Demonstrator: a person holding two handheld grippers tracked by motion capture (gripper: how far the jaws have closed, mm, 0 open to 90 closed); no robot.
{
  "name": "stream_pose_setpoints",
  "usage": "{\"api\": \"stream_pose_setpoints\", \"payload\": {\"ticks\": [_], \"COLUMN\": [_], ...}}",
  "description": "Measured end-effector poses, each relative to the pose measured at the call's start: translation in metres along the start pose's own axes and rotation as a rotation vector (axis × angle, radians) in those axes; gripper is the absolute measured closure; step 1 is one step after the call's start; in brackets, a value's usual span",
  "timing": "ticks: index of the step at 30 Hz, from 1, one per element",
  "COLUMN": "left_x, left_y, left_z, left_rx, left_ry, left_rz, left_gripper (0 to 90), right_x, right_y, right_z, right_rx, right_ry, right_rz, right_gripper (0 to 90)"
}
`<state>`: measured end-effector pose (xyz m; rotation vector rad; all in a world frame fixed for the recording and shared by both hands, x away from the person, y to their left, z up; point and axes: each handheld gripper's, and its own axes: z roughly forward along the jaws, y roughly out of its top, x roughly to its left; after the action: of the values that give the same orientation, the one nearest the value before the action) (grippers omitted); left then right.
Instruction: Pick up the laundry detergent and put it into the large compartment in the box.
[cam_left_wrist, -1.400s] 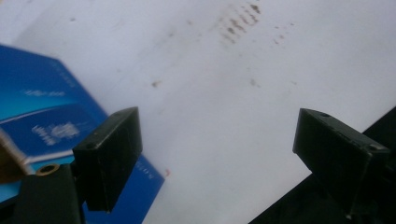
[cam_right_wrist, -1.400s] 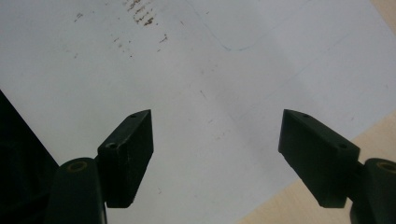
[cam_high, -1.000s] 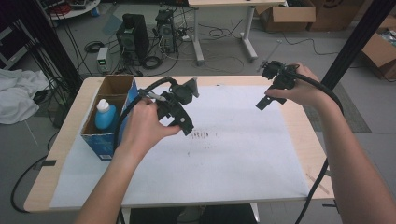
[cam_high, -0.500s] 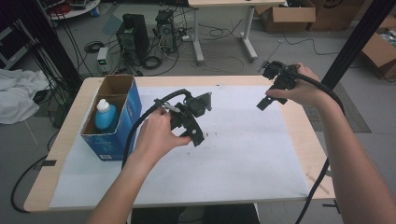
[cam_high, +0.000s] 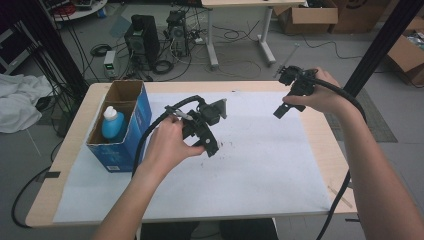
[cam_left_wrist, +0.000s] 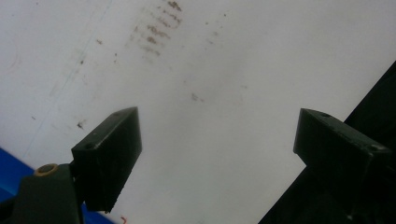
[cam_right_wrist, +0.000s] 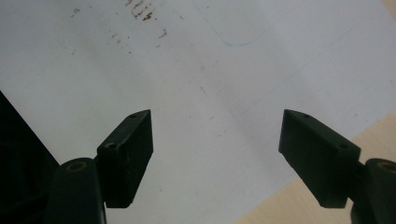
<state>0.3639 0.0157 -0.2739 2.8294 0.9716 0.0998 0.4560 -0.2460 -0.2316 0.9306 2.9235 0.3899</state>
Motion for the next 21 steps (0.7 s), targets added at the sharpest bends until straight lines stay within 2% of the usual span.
{"api": "stream_pose_setpoints", "payload": {"ticks": [21], "left_x": [0.0023], "left_y": [0.0021], "left_z": [-0.0011], "left_rx": [-0.005], "left_ry": [0.002], "left_rz": [0.005], "left_gripper": [15.8], "right_x": [0.0004], "right_y": [0.0002], "right_z": [0.0021], "right_rx": [0.008], "right_ry": [-0.001], "right_rz": [0.005], "right_gripper": [25.0]}}
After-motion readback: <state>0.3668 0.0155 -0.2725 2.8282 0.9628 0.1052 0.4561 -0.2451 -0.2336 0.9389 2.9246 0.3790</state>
